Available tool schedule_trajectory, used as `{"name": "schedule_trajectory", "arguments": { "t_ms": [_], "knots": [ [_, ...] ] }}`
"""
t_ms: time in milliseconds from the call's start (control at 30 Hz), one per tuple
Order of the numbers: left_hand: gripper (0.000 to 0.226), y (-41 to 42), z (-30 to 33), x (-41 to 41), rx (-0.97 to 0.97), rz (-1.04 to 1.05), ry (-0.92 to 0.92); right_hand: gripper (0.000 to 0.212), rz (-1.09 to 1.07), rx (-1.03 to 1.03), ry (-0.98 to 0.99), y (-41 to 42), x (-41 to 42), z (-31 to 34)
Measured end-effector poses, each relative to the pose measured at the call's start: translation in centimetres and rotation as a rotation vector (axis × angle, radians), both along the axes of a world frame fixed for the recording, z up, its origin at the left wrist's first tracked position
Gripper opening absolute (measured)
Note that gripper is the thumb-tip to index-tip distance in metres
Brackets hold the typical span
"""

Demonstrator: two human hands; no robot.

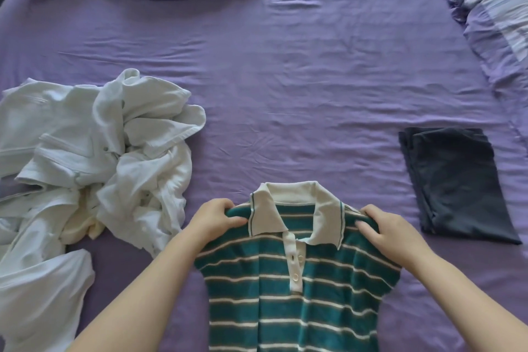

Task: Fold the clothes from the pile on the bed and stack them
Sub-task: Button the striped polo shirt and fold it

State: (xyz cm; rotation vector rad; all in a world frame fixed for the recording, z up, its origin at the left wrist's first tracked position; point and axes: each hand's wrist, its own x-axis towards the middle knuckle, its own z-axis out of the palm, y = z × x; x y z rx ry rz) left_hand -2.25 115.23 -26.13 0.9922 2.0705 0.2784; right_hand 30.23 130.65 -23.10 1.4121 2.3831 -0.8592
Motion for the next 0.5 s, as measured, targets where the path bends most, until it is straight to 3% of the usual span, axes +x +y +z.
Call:
{"name": "schedule_trajectory", "arguments": {
  "t_ms": [133,333,500],
  "knots": [
    [0.037,-0.2,0.5,-0.6,0.037,-0.063,0.153,0.024,0.000,0.108,-0.036,0.9,0.4,0.1],
    [0.046,0.9,0.2,-1.8,0.055,-0.266,0.538,0.038,0.241,0.376,-0.229,2.5,-0.1,-1.4],
    [0.044,2.0,-0.8,-1.9,0.008,-0.244,0.585,0.042,0.280,0.466,-0.336,3.6,-0.6,-3.1]
  ]
}}
